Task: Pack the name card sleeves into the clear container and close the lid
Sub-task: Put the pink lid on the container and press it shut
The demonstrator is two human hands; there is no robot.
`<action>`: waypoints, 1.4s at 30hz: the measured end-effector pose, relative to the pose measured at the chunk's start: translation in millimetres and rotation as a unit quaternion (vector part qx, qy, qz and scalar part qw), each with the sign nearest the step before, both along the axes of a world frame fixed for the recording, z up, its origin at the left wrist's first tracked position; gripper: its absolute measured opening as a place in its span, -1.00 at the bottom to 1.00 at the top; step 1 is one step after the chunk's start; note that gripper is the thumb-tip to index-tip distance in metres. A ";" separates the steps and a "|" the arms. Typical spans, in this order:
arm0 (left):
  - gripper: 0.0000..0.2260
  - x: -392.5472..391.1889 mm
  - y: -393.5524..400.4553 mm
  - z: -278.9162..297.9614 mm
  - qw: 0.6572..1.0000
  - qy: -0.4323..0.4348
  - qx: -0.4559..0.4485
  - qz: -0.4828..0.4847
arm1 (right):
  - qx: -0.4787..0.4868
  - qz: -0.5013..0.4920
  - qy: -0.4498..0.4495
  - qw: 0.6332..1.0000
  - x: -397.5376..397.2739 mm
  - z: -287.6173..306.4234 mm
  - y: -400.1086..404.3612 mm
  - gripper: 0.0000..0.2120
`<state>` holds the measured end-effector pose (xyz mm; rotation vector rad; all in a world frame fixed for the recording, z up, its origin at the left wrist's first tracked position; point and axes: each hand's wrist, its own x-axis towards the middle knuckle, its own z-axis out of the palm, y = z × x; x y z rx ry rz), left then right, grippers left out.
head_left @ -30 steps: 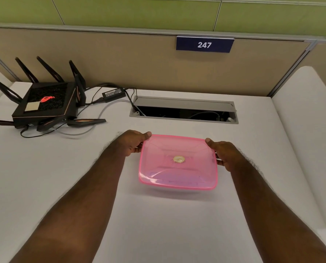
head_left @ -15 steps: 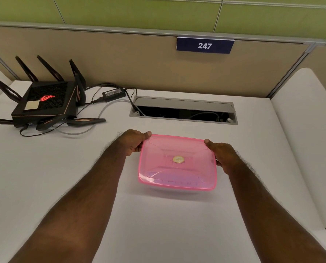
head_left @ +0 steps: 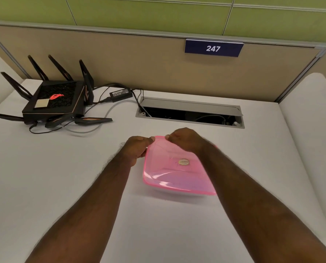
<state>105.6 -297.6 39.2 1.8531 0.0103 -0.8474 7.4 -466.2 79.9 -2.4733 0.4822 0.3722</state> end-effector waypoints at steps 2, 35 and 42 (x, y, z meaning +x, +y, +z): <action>-0.68 -2.9 3.2 -0.4 1.000 0.004 0.004 0.004 | 0.006 0.021 0.020 1.000 21.4 -1.6 12.8 -0.44; -0.87 -31.1 15.9 7.9 0.999 -0.024 -0.042 0.010 | 0.018 -0.036 -0.039 0.998 28.9 -23.0 20.2 -0.61; -0.70 -53.9 66.8 12.8 0.989 0.120 0.032 -0.079 | -0.082 0.022 0.016 0.996 5.9 -18.5 34.7 -0.32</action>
